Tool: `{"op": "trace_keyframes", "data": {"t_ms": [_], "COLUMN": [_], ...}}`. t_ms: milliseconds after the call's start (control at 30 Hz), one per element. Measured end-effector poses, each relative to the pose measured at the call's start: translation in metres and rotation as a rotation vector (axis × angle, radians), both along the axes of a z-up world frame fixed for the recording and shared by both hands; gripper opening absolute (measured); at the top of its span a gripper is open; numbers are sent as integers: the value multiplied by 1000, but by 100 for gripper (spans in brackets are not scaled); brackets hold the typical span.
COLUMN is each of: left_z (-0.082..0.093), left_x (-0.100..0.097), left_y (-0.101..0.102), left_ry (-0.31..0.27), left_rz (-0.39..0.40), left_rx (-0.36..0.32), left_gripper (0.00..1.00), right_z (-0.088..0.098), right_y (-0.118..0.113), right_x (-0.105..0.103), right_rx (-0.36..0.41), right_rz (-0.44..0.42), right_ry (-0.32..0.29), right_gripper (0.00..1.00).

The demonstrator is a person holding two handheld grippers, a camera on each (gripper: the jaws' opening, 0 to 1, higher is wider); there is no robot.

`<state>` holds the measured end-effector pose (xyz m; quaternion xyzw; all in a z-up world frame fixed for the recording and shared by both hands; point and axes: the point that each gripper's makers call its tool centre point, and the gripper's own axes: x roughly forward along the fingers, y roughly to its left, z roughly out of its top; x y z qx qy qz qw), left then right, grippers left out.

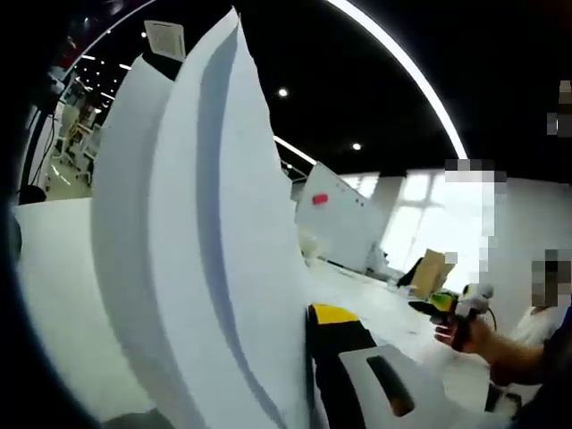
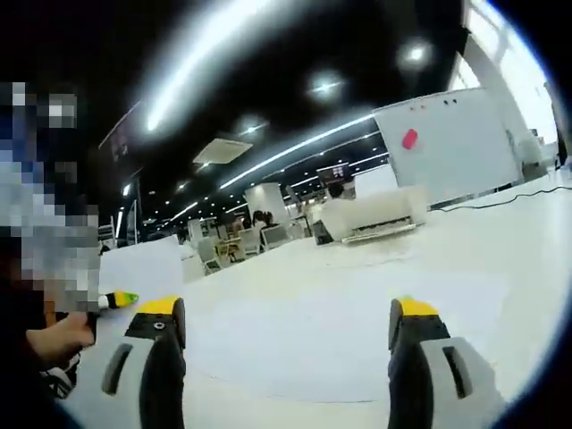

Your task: Organize the stack of printing papers by aligning and flattening the scattered papers on the table

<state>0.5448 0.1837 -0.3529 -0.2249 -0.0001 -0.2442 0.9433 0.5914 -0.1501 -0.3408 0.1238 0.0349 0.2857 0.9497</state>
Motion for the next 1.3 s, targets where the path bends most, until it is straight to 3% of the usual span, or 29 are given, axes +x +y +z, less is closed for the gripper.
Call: {"op": "trace_keyframes", "data": {"t_ms": [100, 300, 433, 667, 867, 1000, 1200, 1300], "left_z": [0, 1, 1, 2, 2, 2, 2, 2], "left_x": [0, -1, -1, -2, -3, -3, -3, -2], "left_y": [0, 0, -1, -1, -1, -2, -2, -2], "left_ry": [-1, -4, -6, -9, -14, -14, -14, -11], "left_rz": [-1, -4, -5, -8, -10, -11, -11, -12], "left_rx": [-2, -7, -10, -13, -11, -8, -2, 1], "left_gripper": [7, 7, 7, 7, 7, 7, 8, 8], "right_z": [0, -29, -27, -36, -36, -37, -46, -54], "right_y": [-12, -54, -69, -95, -123, -130, -164, -169], "right_x": [8, 31, 36, 51, 62, 65, 95, 104], "right_rx": [-15, -51, -35, -97, -91, -88, -139, -195], "right_rz": [-27, -128, -175, -241, -319, -336, -382, -377], "right_ry": [-4, 73, 69, 85, 80, 81, 106, 133], "right_gripper": [89, 87, 87, 87, 87, 87, 86, 86]}}
